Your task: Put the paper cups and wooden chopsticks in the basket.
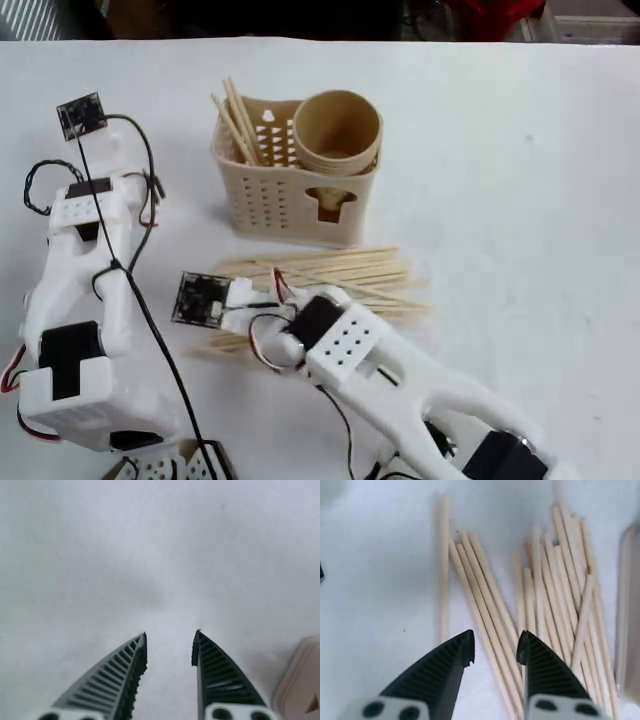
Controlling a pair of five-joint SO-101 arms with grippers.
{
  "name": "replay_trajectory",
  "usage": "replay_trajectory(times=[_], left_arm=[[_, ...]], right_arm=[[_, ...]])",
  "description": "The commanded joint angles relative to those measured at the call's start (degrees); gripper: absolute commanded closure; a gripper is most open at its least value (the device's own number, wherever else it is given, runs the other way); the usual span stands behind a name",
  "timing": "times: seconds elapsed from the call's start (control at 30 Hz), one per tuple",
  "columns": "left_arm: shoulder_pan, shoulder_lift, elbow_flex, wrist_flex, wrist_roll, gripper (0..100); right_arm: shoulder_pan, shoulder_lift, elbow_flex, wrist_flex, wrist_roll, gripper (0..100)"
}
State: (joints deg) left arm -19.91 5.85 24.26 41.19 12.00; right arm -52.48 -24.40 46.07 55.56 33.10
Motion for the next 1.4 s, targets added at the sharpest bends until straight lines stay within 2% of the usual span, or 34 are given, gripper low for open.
replay_trajectory(times=[0.0, 0.4, 0.63, 0.83, 0.97, 1.13, 1.37], left_arm=[[-0.31, -1.54, -0.70, -0.97, 0.53, 83], [-0.31, -1.54, -0.79, -0.97, 0.53, 83], [-0.31, -1.54, -0.79, -0.97, 0.53, 83], [-0.31, -1.54, -0.70, -0.97, 0.53, 83], [-0.31, -1.54, -0.53, -0.97, 0.53, 83], [-0.31, -1.54, -0.53, -0.97, 0.53, 83], [-0.31, -1.54, -0.53, -0.97, 0.53, 83]], right_arm=[[-0.66, 0.04, 0.00, -3.30, 0.53, 85.4], [-1.71, 0.04, 9.58, -6.29, 2.20, 85.6], [-6.20, 0.04, 10.64, -4.97, 2.90, 85.7], [-6.20, 0.66, 10.73, -5.14, 3.08, 85.9], [-3.03, 0.66, 10.46, -5.14, 3.43, 90.4], [-1.19, 0.75, 11.60, -4.97, 6.95, 89.2], [-1.19, 0.75, 11.87, -5.14, 7.03, 89.4]])
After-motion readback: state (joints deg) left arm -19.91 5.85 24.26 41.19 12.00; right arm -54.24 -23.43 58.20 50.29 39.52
